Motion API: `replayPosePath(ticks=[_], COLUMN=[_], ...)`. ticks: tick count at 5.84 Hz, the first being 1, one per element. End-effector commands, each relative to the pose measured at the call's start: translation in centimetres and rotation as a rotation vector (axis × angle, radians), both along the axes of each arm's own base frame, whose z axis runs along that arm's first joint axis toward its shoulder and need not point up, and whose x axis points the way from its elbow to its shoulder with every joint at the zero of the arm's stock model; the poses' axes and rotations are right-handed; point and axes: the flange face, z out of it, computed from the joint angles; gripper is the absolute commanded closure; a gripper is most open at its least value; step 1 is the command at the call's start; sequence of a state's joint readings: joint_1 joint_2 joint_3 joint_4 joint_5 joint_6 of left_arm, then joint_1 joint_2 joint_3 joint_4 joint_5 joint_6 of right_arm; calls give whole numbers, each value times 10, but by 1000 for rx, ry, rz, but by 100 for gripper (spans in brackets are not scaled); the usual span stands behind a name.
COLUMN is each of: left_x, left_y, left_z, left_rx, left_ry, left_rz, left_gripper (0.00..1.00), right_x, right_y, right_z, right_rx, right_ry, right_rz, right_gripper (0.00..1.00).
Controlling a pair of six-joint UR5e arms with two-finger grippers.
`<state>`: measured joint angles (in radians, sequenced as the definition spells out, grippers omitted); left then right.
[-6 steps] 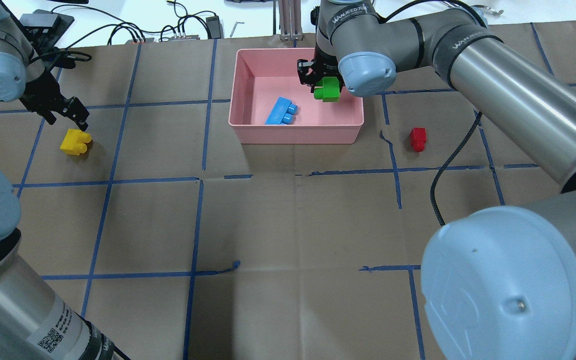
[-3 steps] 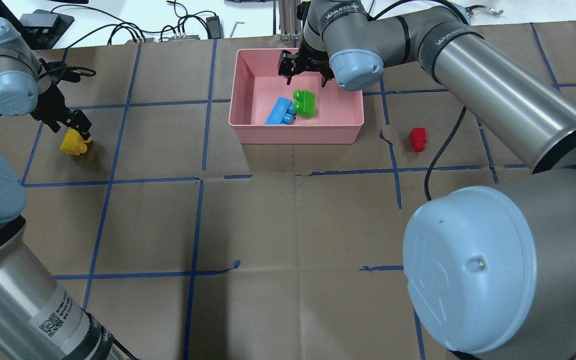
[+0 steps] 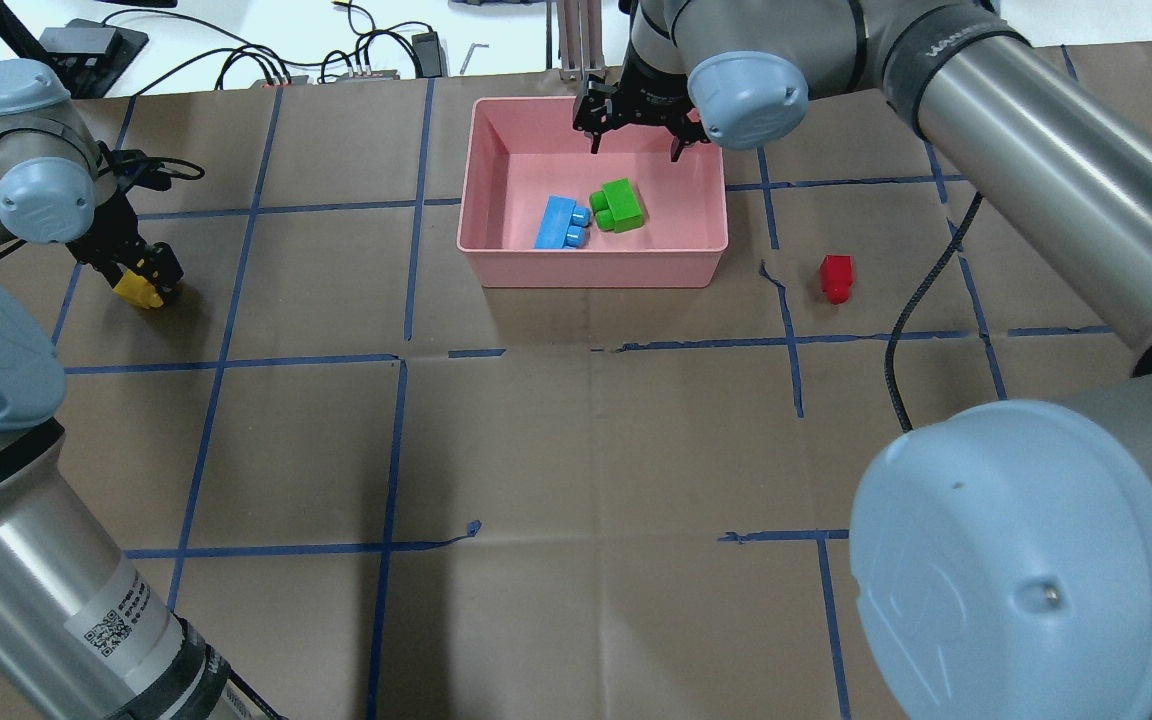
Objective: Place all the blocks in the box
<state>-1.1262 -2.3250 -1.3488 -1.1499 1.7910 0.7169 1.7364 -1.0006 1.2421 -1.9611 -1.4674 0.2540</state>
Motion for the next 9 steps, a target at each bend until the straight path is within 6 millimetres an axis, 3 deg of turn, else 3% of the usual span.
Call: replayPosePath(ticks=[1, 2, 3, 4, 5, 6, 7, 8, 9], left_x=[0, -2, -18, -38, -81, -170, -235, -304, -350], left_y=[2, 0, 5, 13, 9, 6, 3, -4, -11], left_z=[2, 12, 40, 65, 94, 137, 158, 174, 174], left_rx=[13, 3, -1, 9, -25, -77, -125, -174, -245], left_ry=[0, -2, 65, 149, 166, 152, 158, 207, 216], left_rz=[3, 5, 45, 115, 109, 162, 187, 195, 263], left_gripper=[92, 100, 100, 100, 100, 100, 100, 100, 100], right_x=[-103, -156, -185, -207, -206, -205, -204, -204, -205], right_y=[-4, -4, 12, 41, 45, 53, 58, 51, 50], right_z=[5, 1, -11, -36, -63, -84, -114, -140, -155], right_rx=[105, 145, 175, 232, 150, 123, 137, 128, 141], right_ry=[89, 89, 95, 91, 98, 101, 98, 95, 98], right_rz=[-45, -83, -75, -85, -83, -79, -50, -48, -20], right_gripper=[0, 0, 0, 0, 0, 0, 0, 0, 1])
